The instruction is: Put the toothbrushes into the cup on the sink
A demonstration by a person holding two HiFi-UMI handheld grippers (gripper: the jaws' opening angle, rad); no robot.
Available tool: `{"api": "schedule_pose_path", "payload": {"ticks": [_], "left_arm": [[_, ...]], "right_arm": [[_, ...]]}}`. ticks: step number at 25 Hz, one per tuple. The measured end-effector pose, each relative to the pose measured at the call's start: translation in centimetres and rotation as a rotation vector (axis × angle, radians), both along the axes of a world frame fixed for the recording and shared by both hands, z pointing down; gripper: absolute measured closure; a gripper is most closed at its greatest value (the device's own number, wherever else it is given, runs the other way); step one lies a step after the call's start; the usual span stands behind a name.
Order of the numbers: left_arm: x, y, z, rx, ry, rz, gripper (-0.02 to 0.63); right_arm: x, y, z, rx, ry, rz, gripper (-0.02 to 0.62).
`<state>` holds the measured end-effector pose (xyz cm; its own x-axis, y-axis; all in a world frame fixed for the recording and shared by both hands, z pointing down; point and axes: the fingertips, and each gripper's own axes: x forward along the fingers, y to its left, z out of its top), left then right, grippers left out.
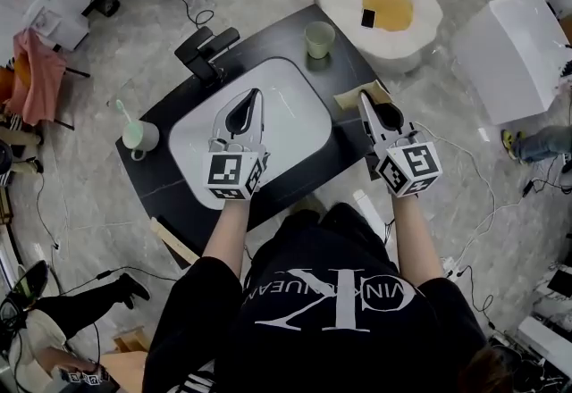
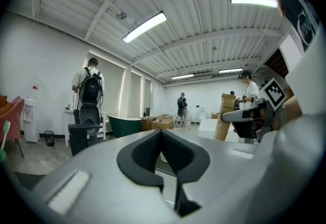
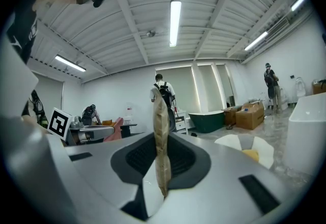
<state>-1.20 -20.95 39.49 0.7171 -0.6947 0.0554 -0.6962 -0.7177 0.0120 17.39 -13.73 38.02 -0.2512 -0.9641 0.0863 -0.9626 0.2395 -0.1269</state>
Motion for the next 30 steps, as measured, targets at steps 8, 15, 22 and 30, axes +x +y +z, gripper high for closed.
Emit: {"api": "schedule_pose_path", "payload": {"ticks": [8, 15, 22, 30], "left_arm": [[0.4, -2.1, 1.0, -0.021, -0.021, -0.062, 0.597], [1.1, -4.9, 0.1, -0.009, -0.025, -0.148, 0.597], [2.4, -6.6, 0.0, -0.006, -0.027, -0.182, 0.597], [2.7, -8.2, 0.1, -0.006, -0.026, -0.232, 0.597]], "right_arm": [[0.4, -3.8, -0.1, 0.001, -0.014, -0.079, 0.532], [1.2, -8.7, -1.8, 0.029, -0.014, -0.180, 0.532], [2.1, -12.1, -3.5, 0.070, -0.013, -0.233, 0.532], [3.0, -15.3, -3.9, 0.082, -0.015, -0.266, 0.532]]}}
